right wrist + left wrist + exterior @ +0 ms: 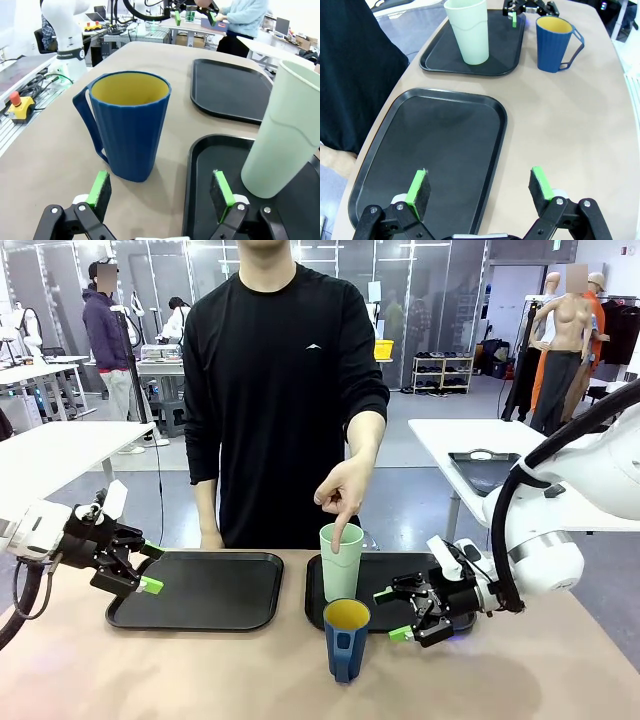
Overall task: Sort and store the cups by type.
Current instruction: Pick up the Handle plastic cup and place it into the empty Flat Tray.
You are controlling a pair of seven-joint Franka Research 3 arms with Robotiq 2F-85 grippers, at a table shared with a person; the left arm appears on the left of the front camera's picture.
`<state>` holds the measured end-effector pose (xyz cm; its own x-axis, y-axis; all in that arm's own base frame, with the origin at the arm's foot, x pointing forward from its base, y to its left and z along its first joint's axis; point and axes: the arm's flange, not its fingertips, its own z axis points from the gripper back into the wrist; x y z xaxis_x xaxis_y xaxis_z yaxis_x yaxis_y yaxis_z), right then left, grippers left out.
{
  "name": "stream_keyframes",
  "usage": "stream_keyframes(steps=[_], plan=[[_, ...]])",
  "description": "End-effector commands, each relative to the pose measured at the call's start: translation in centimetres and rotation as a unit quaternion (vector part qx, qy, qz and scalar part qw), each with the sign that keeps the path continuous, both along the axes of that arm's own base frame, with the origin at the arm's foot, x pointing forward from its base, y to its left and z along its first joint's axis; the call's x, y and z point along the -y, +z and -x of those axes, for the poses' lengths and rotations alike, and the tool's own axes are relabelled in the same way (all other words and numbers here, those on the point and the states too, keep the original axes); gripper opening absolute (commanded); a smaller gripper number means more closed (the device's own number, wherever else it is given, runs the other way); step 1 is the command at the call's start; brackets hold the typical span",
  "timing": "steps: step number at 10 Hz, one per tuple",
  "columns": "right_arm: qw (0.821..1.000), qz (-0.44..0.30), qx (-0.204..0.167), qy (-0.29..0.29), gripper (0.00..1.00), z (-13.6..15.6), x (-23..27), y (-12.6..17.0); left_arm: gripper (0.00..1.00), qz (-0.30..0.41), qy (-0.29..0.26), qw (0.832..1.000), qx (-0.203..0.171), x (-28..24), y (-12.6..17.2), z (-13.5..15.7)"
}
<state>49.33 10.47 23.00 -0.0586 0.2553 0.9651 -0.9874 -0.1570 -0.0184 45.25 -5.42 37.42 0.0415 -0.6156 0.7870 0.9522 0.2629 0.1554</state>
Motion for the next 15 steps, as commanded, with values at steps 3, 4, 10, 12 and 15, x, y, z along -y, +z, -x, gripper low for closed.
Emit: stream_keyframes(steps=[3, 4, 10, 12, 15], plan=[[1.000, -0.016, -0.001, 0.024, 1.00, 0.1, -2.3, -0.8, 1.00, 0.009, 0.000, 1.000, 0.013, 0.1, -0.1, 0.0], [1.000, -0.018, 0.000, 0.026, 1.00, 0.0, -2.7, -1.0, 1.00, 0.009, 0.000, 1.000, 0.013, 0.1, -0.1, 0.0], [0.999, -0.035, 0.008, 0.019, 1.00, 0.4, -5.3, -1.9, 1.00, 0.009, 0.000, 1.000, 0.013, 0.1, -0.1, 0.0], [0.999, -0.033, 0.000, 0.019, 1.00, 0.9, -5.5, -2.1, 1.00, 0.009, 0.000, 1.000, 0.013, 0.1, -0.1, 0.0], [0.999, -0.037, -0.005, 0.023, 1.00, 2.0, -5.6, -2.1, 1.00, 0.009, 0.000, 1.000, 0.013, 0.1, -0.1, 0.0]])
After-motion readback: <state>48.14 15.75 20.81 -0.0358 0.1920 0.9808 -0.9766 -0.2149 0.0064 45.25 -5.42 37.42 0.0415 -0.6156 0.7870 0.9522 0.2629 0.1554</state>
